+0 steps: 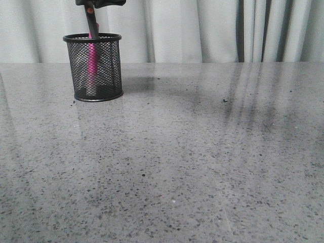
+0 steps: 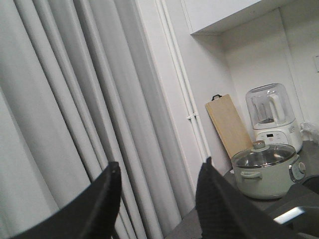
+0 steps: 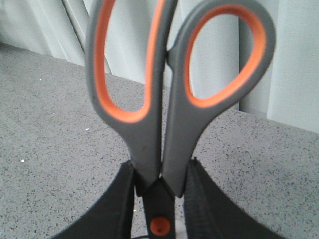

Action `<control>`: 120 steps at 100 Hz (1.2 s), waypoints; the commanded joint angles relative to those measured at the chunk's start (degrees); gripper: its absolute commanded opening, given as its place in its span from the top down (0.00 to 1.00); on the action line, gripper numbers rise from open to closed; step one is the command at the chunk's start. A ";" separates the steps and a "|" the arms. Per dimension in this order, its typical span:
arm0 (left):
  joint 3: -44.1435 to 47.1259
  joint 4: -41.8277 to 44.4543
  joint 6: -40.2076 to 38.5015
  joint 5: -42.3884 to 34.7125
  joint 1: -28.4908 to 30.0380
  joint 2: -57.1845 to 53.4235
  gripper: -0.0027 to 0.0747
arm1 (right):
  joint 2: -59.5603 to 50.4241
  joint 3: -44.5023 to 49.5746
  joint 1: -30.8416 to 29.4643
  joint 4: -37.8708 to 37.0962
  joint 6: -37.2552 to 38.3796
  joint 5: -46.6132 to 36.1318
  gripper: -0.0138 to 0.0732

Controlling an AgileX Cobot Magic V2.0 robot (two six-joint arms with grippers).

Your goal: Put pen and scissors into bin

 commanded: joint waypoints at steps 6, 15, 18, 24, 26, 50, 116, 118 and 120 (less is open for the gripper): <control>-1.29 -2.10 -0.70 -1.41 -0.51 0.13 0.56 | -4.56 -1.55 0.86 -0.61 -0.46 -5.69 0.93; -1.29 -2.10 -0.70 -0.87 -0.51 0.13 0.56 | -4.56 -1.55 0.86 -0.70 -0.46 -8.38 0.93; -1.29 -2.10 -0.72 -0.79 -0.51 0.13 0.56 | -4.56 -1.55 0.74 -0.70 -0.46 -9.53 0.93; -1.29 -2.10 -0.82 -0.72 -0.51 0.13 0.56 | -4.66 -1.55 0.53 -1.50 -0.46 -12.43 0.93; -1.29 -2.10 -0.82 -0.72 -0.51 0.13 0.56 | -4.66 -1.55 0.53 -2.10 -0.46 -13.15 0.93; -1.29 -2.10 -0.82 -0.72 -0.51 0.13 0.56 | -4.26 -1.19 0.31 -3.61 -0.46 -9.64 0.93; -1.29 -1.92 -0.82 -0.35 -0.51 0.13 0.56 | -2.84 5.71 -0.08 -2.70 -0.36 -7.53 0.93; -1.29 -1.92 -0.82 -0.35 -0.51 0.13 0.56 | -2.84 5.71 -0.08 -2.40 -0.36 -7.26 0.93; -1.29 -1.92 -0.82 -0.35 -0.51 0.13 0.56 | -2.84 5.71 -0.08 -2.09 -0.36 -7.13 0.93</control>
